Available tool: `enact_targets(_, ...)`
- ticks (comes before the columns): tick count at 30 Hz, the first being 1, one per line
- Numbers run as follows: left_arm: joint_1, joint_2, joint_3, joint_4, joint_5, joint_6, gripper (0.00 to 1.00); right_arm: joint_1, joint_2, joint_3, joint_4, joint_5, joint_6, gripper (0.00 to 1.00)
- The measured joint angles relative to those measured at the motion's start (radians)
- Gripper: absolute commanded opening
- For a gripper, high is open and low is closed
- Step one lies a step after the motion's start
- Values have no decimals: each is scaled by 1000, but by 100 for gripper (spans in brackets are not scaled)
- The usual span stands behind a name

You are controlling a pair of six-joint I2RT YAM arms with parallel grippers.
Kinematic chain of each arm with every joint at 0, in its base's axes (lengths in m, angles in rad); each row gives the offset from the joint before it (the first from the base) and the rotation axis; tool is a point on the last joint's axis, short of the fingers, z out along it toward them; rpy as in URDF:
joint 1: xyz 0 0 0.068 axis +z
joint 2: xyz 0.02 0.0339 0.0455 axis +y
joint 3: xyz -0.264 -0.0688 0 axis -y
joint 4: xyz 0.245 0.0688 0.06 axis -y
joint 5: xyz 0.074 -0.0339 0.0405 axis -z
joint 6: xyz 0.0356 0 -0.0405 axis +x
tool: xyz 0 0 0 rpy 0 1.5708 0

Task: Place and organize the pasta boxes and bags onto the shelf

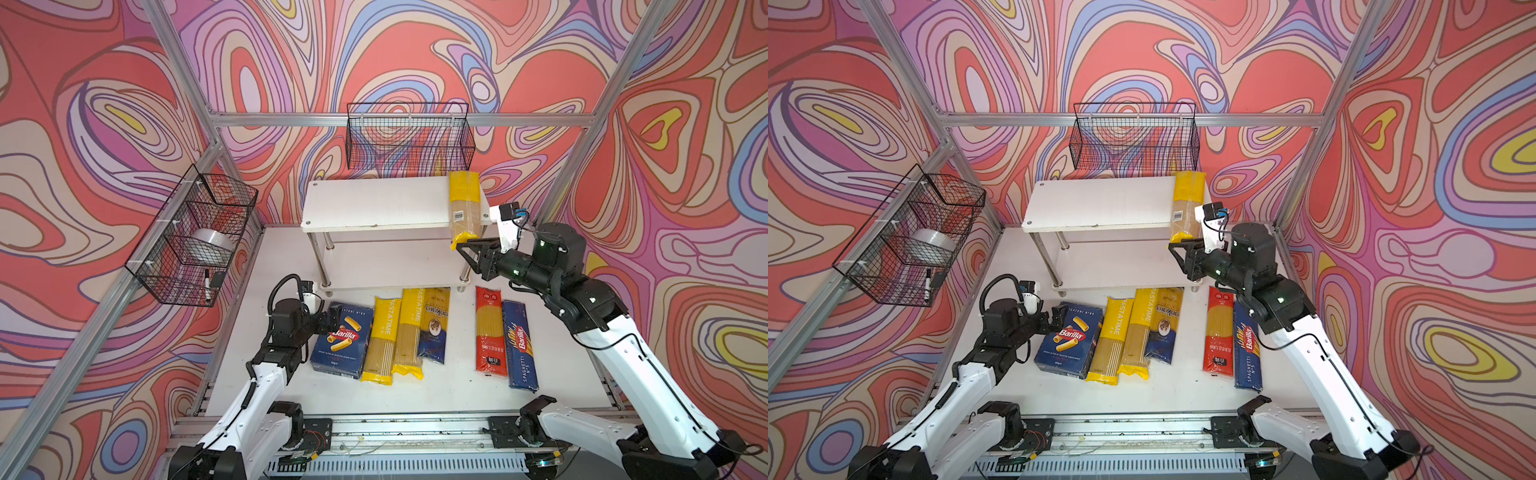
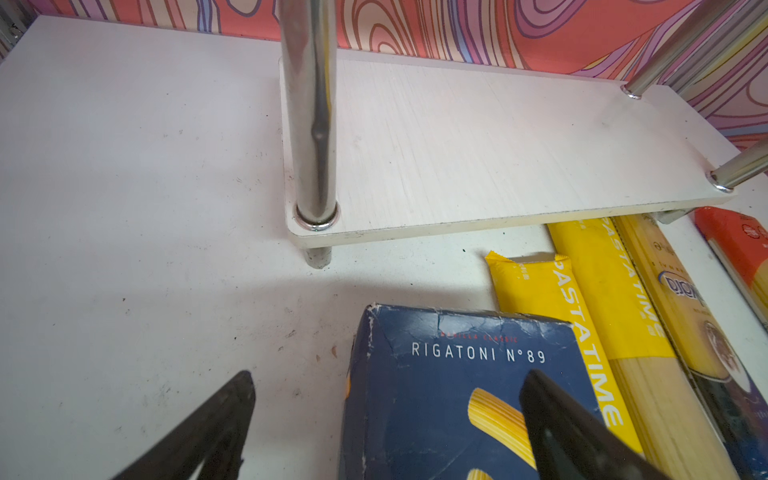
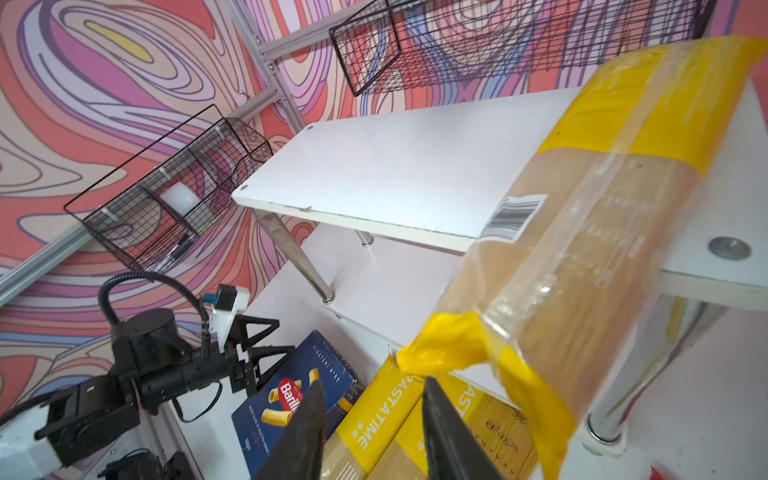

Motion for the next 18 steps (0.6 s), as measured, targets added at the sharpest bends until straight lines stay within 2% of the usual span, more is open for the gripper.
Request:
enact_targets(6, 0, -10, 0, 1, 45, -3, 100, 36, -95, -38, -105, 23, -50, 43)
enact_targets(13, -6, -39, -56, 120, 210, -73, 100, 79, -196, -266, -200, 91, -45, 46)
enact_targets(18, -93, -39, -84, 172, 244, -95, 100, 84, -236, -364, -222, 128, 3, 49)
